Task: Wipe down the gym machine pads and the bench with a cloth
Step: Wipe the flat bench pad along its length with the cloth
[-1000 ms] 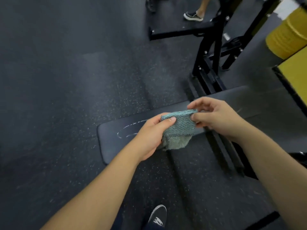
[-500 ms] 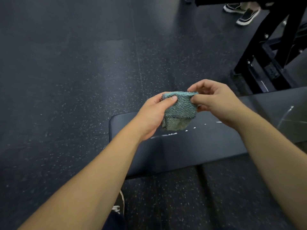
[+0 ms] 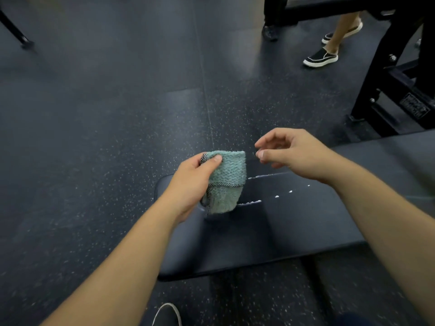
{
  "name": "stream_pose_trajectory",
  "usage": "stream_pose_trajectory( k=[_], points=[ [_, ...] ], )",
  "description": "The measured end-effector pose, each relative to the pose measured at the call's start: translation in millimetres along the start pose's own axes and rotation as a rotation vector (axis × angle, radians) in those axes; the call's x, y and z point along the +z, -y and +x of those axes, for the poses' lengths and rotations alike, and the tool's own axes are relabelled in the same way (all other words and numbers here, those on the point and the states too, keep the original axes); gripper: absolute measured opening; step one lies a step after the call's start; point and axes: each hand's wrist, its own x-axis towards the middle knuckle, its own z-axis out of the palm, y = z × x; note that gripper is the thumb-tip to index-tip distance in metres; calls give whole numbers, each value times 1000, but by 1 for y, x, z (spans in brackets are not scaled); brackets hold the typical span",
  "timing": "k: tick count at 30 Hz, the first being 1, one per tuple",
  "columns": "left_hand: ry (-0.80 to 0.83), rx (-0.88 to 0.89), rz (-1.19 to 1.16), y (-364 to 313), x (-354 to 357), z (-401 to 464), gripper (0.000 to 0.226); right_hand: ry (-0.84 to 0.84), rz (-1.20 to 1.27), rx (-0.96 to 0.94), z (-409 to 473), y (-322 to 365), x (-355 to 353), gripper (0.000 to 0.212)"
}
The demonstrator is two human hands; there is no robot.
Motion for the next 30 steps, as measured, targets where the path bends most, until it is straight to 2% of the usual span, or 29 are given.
stream_pose_trajectory(
  k=[3, 6, 8, 10, 12, 14, 16, 18, 20, 23, 27, 30],
  points=[
    [-81, 8, 45, 6, -7, -9, 20, -4, -156, 4, 3, -7, -3, 9],
    [-262, 57, 108, 8, -14, -19, 19, 11, -375, 37, 3, -14, -5, 14],
    [-419, 190, 242, 7, -19, -25, 16, 35, -495, 64, 4, -23, -5, 25],
    [-498, 357, 411, 10, -23, -33, 15, 66, -566, 112, 4, -33, -6, 37],
    [-445, 465, 589, 22, -24, -38, 25, 84, -593, 171, 2, -43, -8, 49],
    [-294, 503, 841, 43, -18, -39, 33, 78, -616, 200, -1, -53, -15, 58],
    [-77, 439, 1038, 64, -13, -42, 36, 44, -631, 211, -3, -62, -25, 60],
    [83, 330, 1177, 78, -11, -49, 52, 16, -630, 234, -5, -70, -38, 59],
    [68, 283, 1245, 82, -10, -53, 68, -17, -631, 264, -5, -78, -50, 57],
    [-36, 328, 1207, 75, -4, -47, 63, -55, -652, 287, -1, -90, -64, 54],
    [54, 236, 1326, 94, -2, -30, 61, -86, -668, 319, 10, -105, -74, 52],
    [63, 196, 1360, 101, -2, -20, 60, -127, -665, 340, 22, -120, -83, 57]
  ],
)
